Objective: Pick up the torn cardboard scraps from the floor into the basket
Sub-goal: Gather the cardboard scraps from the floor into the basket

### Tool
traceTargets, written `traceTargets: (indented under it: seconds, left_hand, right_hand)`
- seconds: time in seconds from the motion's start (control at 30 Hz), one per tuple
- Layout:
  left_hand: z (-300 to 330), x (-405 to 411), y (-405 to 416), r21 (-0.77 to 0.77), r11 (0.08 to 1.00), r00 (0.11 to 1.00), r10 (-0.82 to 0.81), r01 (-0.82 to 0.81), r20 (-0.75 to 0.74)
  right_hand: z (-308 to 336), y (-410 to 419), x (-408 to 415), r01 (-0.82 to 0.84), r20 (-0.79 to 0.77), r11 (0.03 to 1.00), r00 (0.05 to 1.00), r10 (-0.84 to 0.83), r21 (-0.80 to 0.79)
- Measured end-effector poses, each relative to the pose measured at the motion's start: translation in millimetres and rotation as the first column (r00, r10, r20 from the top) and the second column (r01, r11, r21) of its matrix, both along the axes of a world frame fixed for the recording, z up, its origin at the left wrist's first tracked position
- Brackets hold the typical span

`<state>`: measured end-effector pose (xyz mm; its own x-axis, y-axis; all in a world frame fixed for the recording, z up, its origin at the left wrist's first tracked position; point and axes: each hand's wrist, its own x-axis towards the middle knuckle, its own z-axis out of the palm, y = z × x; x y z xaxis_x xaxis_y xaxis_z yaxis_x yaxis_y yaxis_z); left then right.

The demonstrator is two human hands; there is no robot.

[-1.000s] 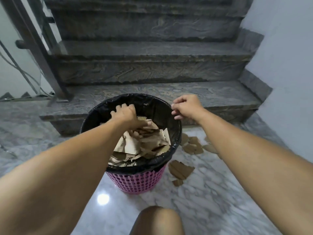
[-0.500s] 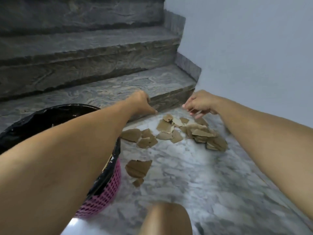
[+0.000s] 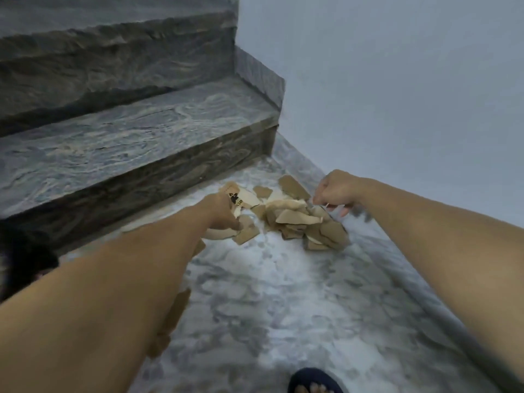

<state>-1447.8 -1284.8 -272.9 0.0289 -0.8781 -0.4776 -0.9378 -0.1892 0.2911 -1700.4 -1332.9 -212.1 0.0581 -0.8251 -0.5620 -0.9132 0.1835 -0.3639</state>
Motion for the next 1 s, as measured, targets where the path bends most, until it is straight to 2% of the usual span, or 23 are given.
traceTargets:
  seconds: [0.1,0.23,0.33,0.4,0.47,0.57,0.7,0.83,1.0]
  left_hand:
    - [-40,-18,-22,-0.004,0.999,0.999,0.044,-0.044,-0.033]
    - [-71,-56,-49,-0.039,0.997,0.997,0.067,-0.069,-0.046]
    - [-92,-84,-69,-0.108,0.994,0.999,0.028,-0.031,-0.026]
    - [-103,-100,-82,-0.128,0.99,0.999,-0.05,0.052,0.017]
    - [-110,-112,-91,-0.092,0.99,0.994,-0.105,0.103,-0.008]
    - [-121,-120,-96,-0.025,0.999,0.997,-0.031,0.029,-0.077]
    - [-133,-123,-91,-0.036,0.998,0.997,-0.057,0.058,0.051]
    - [-137,-122,-88,-0.034,0.999,0.998,-0.003,0.005,0.067]
    - [-128,-99,-84,-0.037,0.993,0.994,0.11,-0.109,0.019]
  right_hand:
    - [-57,-18,-15,-0.035,-0.102,0.999,0.994,0.038,0.032]
    - [-119,-29,-43,-0.269,-0.33,0.963,0.91,0.251,-0.008]
    - [-152,-35,-60,-0.368,-0.261,0.922,0.908,0.329,-0.12]
    - [-161,-42,-63,-0.425,-0.223,0.898,0.892,0.394,-0.115]
    - [-164,-48,-62,-0.454,-0.244,0.887,0.872,0.424,-0.08]
    - [-173,-56,-61,-0.456,-0.268,0.89,0.858,0.438,-0.003]
    - [-176,-57,-59,-0.44,-0.338,0.896,0.835,0.434,0.064]
    - [-178,-51,-57,-0.419,-0.347,0.904,0.838,0.422,0.087]
    - [-172,-55,-53,-0.295,-0.114,0.949,0.945,0.307,0.11]
